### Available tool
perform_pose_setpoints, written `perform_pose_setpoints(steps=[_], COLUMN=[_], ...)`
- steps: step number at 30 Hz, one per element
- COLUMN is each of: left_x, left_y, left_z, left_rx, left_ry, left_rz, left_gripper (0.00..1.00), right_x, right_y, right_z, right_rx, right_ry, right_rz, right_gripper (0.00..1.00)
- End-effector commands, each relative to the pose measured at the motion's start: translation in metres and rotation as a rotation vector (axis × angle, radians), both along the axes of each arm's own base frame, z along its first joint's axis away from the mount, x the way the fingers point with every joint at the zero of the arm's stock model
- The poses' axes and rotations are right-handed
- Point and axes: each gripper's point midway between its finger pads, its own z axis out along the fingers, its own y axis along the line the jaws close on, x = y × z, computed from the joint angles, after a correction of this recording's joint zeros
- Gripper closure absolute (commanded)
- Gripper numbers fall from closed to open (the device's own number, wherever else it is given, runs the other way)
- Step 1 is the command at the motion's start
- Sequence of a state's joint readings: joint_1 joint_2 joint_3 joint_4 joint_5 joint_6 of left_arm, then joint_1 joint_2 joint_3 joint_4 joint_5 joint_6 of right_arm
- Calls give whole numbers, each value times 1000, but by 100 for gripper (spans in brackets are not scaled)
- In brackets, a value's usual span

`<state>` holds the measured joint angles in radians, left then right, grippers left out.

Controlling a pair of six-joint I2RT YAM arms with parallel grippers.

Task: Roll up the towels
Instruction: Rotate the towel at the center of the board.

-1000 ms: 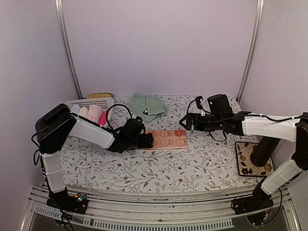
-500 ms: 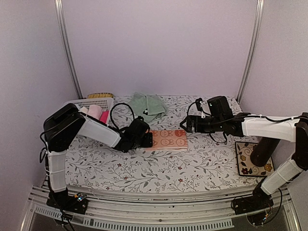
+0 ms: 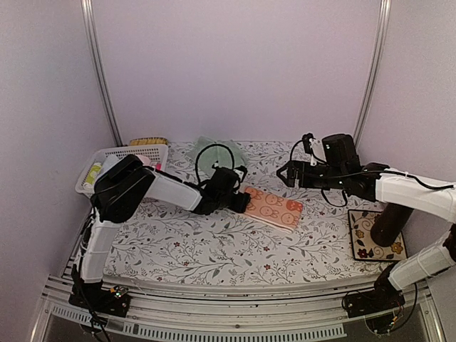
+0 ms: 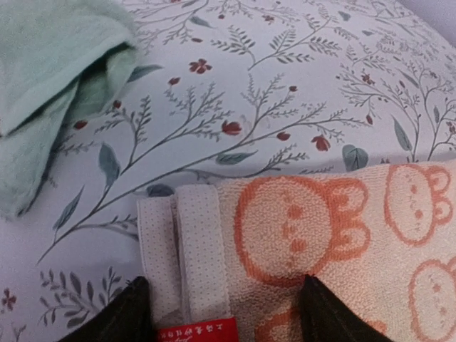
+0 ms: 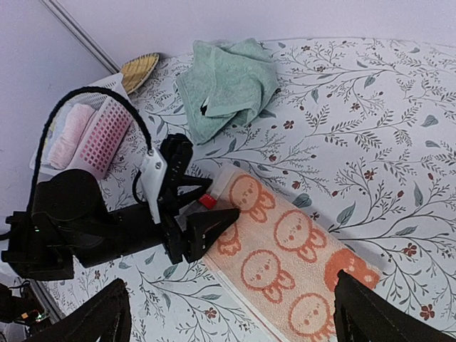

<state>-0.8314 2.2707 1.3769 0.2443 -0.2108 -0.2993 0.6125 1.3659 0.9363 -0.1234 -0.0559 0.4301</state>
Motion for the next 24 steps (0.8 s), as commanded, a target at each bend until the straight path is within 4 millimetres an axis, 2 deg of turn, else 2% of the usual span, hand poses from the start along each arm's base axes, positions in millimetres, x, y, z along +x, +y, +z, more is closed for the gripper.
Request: perform_pose_setpoints(steps=[1, 2, 3, 4, 7, 9, 17, 20, 24], left_x=[-14, -12, -12, -12, -14, -15, -36, -49, -66], left_y=[-28, -32, -34, -36, -34, -30, -16, -13, -14], left_z=[-48, -46, -42, -28, -1, 16, 55, 67, 73], left_rx=[131, 120, 112, 101, 83, 62, -52, -116, -179], left_ry=[72, 82, 84, 60, 10, -17, -13, -1, 36], left_rz=[-235, -241, -231, -227, -213, -196, -159, -163, -178], left_gripper=[43, 41, 31, 27, 11, 4, 3, 3, 3], right_x=[-2, -2, -2, 0, 3, 7, 29, 31, 36], right_y=[-25, -30, -34, -39, -45, -48, -71, -71, -66], right_z=[5, 3, -2, -6, -24, -35, -102, -123, -139], right_rx=[-39, -44, -50, -54, -59, -60, -21, -18, -13], right_ry=[-23, -16, -4, 10, 62, 88, 256, 303, 339], right_rz=[-62, -73, -82, -94, -112, -124, -193, -199, -193], right_gripper=[1, 1, 1, 1, 1, 1, 1, 1, 1])
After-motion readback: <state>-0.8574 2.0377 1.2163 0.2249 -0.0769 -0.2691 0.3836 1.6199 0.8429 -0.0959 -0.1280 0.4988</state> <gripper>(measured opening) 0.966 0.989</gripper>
